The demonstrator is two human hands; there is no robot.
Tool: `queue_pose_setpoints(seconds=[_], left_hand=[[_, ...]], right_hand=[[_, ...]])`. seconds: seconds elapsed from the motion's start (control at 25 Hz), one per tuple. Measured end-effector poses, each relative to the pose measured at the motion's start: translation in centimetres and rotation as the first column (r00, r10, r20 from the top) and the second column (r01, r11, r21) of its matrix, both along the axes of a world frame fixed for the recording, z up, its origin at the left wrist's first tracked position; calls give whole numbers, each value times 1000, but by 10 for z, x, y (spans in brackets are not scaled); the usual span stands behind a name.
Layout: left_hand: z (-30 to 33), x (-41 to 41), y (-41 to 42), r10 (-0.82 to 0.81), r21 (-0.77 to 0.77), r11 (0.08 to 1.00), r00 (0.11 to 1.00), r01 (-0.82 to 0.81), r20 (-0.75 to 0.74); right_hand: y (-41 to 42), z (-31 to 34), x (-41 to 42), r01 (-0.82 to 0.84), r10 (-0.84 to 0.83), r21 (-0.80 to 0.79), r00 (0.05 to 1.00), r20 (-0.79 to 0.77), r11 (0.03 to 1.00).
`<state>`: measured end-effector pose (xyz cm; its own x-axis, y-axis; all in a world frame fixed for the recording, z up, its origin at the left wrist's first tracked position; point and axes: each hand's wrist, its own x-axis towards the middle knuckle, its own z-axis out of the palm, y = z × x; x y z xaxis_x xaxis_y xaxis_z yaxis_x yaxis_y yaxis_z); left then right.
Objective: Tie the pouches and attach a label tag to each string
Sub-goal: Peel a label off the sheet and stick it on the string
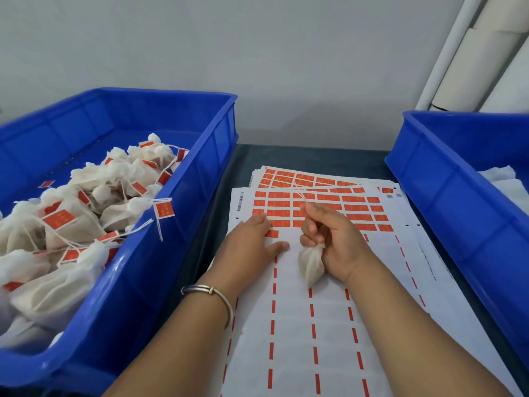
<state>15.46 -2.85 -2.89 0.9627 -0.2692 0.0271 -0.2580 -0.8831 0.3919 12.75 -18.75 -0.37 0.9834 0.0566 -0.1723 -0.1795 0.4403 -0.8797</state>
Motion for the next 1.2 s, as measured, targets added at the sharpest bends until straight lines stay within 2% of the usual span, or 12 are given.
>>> queue_pose_setpoints(seconds=[0.2,0.52,0.76,0.92,1.2], left_hand=[[0,1,-1,44,-4,999,998,-44,34],[11,-4,-3,24,122,992,1000,-26,15],[13,-7,1,23,32,999,998,-25,50],[12,-4,9,-34,-43,999,999,33,-6],[14,4,10,-123,182,975,992,128,-35]], right_hand=[[1,-5,1,-17,17,4,1000,13,1000],[2,-4,-1,-13,13,-6,1000,22,1000],[0,-3,-1,-34,35,-22,999,37,999],[0,-2,-1,-39,40,-24,998,44,999],[0,-2,-2,-24,24,-28,999,25,999]])
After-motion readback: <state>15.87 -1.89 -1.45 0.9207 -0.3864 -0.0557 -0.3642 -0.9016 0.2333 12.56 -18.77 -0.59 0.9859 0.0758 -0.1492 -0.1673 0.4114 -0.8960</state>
